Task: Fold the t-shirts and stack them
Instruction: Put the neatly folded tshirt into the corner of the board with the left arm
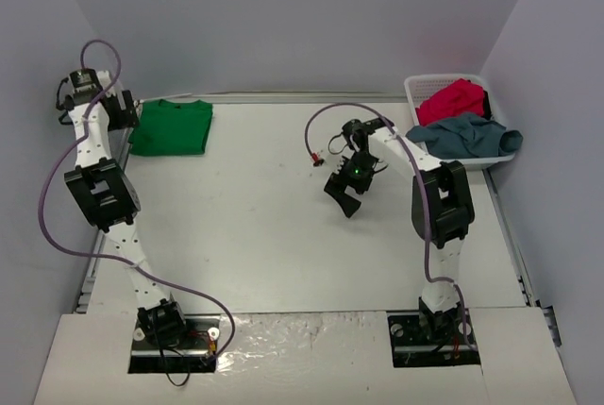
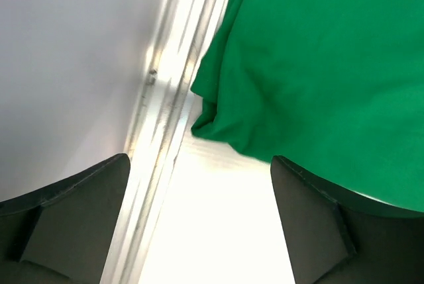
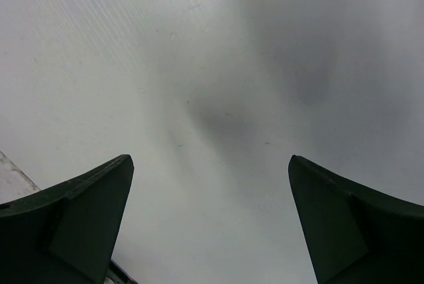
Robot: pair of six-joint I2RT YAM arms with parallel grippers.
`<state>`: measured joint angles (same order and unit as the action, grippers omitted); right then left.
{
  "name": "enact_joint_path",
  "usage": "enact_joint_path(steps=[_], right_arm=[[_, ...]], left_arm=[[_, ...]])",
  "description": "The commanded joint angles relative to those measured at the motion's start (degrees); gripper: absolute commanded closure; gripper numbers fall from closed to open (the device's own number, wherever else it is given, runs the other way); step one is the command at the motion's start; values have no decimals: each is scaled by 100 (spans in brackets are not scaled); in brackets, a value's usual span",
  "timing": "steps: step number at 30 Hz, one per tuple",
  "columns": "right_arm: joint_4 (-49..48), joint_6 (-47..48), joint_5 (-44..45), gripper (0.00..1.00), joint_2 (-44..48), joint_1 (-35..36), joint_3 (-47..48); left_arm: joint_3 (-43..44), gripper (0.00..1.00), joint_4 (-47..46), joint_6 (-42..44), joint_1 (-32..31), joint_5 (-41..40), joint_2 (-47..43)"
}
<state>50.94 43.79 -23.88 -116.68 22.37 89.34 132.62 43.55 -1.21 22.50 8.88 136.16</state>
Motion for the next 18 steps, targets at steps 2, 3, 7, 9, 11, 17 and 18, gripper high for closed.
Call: enact_joint_path(steps=[2, 3, 7, 9, 11, 17, 18], right_arm=[[628, -212, -223, 0, 550, -66, 891], [611, -274, -240, 0, 637, -66, 953], [602, -626, -371, 0, 796, -84, 1077], [602, -583, -433, 0, 954, -92, 1016], [567, -556, -469, 0, 1068, -119, 971], [566, -477, -547, 0, 1288, -259, 743], [497, -424, -591, 0, 1332, -373, 691]], left_arm=[[169, 13, 311, 104, 79, 113, -1519], [46, 13, 434, 104, 70, 218, -1687], [-1069, 13, 392, 104, 70, 903, -2836], [-1752, 13, 225, 260, 44, 1010, -3181], [-2054, 13, 207, 437, 26, 940, -3586], [-3100, 13, 277, 824, -79, 1221, -4676], [-3249, 13, 242, 877, -201, 1186, -4843]])
